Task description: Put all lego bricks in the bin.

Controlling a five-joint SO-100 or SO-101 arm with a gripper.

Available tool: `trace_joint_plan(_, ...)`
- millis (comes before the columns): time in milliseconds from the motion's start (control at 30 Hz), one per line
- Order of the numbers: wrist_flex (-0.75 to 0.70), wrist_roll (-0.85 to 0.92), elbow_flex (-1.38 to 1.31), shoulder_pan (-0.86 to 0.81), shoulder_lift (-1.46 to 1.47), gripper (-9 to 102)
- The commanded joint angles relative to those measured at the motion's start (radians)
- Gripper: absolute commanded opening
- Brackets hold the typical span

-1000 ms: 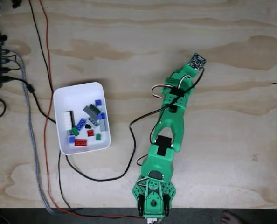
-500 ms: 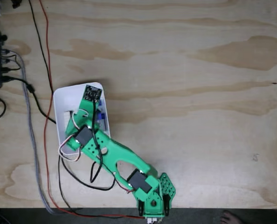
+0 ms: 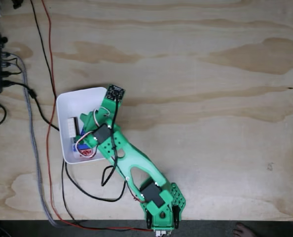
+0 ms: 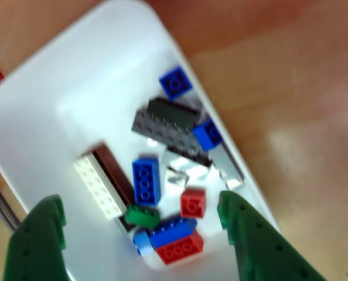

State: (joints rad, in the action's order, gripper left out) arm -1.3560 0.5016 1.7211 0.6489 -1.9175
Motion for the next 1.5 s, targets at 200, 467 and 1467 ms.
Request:
trace_joint_plan(200, 0.730, 0.821, 0.808, -0.773, -0.526, 0)
trace_joint_plan(467, 0.100, 1.207, 0.868, -0.634, -0.951, 0)
trace_joint_plan(1467, 0.029, 1.008, 1.427, -0.545, -1.457, 8)
